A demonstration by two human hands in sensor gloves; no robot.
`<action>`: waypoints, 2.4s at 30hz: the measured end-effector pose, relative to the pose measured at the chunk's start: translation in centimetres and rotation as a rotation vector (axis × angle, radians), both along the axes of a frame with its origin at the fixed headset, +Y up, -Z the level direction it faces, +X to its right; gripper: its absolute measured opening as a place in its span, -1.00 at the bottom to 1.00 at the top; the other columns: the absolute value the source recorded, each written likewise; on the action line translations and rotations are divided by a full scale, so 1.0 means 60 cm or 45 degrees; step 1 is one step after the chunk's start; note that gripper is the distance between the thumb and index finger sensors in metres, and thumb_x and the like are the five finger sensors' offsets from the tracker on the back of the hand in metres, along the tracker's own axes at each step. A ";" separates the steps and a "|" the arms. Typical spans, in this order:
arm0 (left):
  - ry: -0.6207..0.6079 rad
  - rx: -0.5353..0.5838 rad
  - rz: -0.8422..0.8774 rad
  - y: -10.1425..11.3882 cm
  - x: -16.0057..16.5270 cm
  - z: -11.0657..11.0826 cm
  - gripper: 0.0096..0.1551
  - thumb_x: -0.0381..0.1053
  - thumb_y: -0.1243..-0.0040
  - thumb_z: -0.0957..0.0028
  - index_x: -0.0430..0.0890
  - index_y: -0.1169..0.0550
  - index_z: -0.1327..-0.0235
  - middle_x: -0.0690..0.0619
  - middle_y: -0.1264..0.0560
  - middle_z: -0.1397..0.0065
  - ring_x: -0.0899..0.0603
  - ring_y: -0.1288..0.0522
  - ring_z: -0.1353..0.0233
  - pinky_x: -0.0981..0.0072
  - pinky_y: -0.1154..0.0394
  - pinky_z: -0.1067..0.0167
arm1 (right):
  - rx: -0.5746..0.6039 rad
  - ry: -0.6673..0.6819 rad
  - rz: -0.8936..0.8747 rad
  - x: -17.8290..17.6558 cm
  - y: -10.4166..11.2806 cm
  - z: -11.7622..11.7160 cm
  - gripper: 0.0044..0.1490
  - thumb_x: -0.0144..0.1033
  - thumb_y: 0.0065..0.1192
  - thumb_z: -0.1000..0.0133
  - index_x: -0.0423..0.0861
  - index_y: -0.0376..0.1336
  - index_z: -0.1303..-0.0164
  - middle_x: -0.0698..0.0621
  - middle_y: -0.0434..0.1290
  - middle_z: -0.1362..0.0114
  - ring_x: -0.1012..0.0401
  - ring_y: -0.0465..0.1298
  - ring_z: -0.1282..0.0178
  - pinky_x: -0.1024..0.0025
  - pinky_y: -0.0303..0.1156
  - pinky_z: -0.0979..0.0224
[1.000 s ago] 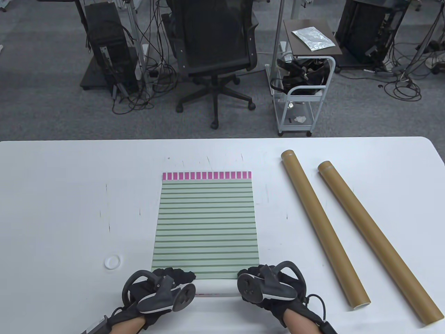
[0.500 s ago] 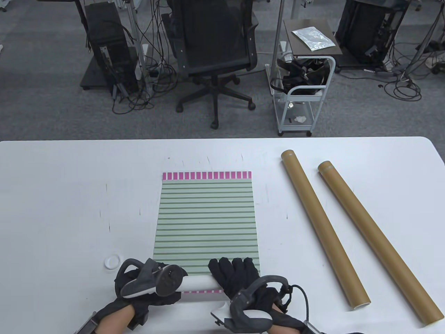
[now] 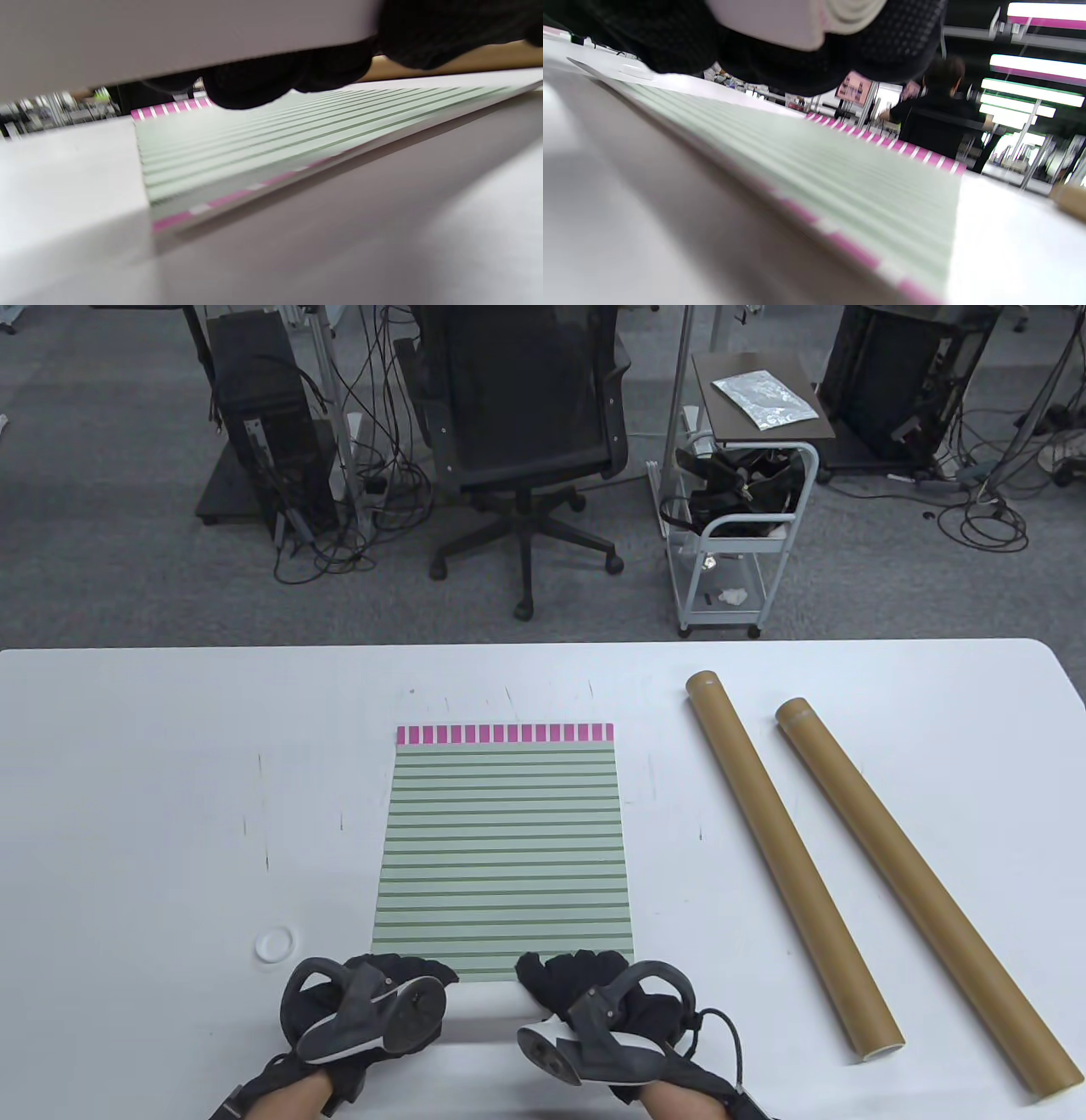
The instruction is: Roll up mouse pads and store in mailing tubes
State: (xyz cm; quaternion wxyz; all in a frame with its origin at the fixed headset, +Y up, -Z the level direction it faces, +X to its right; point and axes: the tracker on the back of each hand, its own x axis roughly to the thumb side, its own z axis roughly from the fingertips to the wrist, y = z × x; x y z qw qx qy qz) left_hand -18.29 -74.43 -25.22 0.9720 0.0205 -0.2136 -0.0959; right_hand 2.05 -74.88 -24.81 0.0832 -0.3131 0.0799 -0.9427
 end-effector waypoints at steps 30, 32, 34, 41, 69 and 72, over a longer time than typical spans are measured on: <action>0.245 0.336 -0.068 0.011 -0.055 -0.009 -0.51 0.35 -0.28 0.17 0.35 -0.43 -0.03 0.35 -0.59 -0.03 0.15 -0.61 -0.08 0.32 -0.54 -0.31 | -0.208 -1.173 0.056 0.391 0.069 -0.119 0.14 0.23 0.06 -0.01 -0.14 -0.10 -0.70 -0.25 0.09 -0.70 -0.27 0.20 -0.58 -0.29 0.18 -0.52; 0.266 0.330 -0.052 0.012 -0.060 -0.008 -0.51 0.35 -0.28 0.18 0.35 -0.43 -0.02 0.35 -0.59 -0.02 0.15 -0.62 -0.07 0.32 -0.55 -0.29 | -0.246 -1.255 0.130 0.416 0.051 -0.120 0.15 0.25 0.04 -0.01 -0.14 -0.10 -0.71 -0.25 0.12 -0.70 -0.26 0.23 -0.57 -0.27 0.21 -0.51; 0.281 0.329 -0.026 0.015 -0.065 -0.009 -0.51 0.35 -0.28 0.18 0.34 -0.43 -0.02 0.35 -0.59 -0.02 0.15 -0.62 -0.07 0.32 -0.55 -0.29 | -0.289 -1.317 0.092 0.434 0.037 -0.127 0.18 0.28 0.04 0.01 -0.16 -0.11 -0.71 -0.26 0.12 -0.70 -0.26 0.24 -0.56 -0.28 0.24 -0.49; 0.302 0.316 -0.036 0.013 -0.076 -0.016 -0.50 0.35 -0.29 0.18 0.34 -0.43 -0.03 0.35 -0.59 -0.03 0.15 -0.61 -0.08 0.31 -0.55 -0.30 | -0.405 -1.405 -0.035 0.435 0.010 -0.163 0.26 0.32 0.06 0.04 -0.23 -0.12 -0.71 -0.28 0.17 -0.67 -0.27 0.32 -0.51 -0.24 0.33 -0.42; 0.299 0.274 -0.011 0.021 -0.075 -0.015 -0.49 0.35 -0.29 0.19 0.35 -0.43 -0.03 0.34 -0.59 -0.04 0.15 -0.61 -0.08 0.31 -0.54 -0.31 | -0.436 -1.432 0.075 0.391 0.014 -0.223 0.05 0.20 0.22 0.00 -0.18 0.08 -0.58 -0.09 0.41 -0.39 0.02 0.54 -0.20 0.11 0.51 -0.28; 0.308 0.275 -0.011 0.024 -0.077 -0.018 -0.49 0.35 -0.29 0.18 0.34 -0.43 -0.04 0.35 -0.59 -0.04 0.14 -0.61 -0.09 0.31 -0.54 -0.31 | -0.323 -1.290 0.082 0.378 0.060 -0.179 0.06 0.20 0.22 0.01 -0.17 0.07 -0.58 -0.09 0.41 -0.39 0.02 0.54 -0.20 0.11 0.51 -0.28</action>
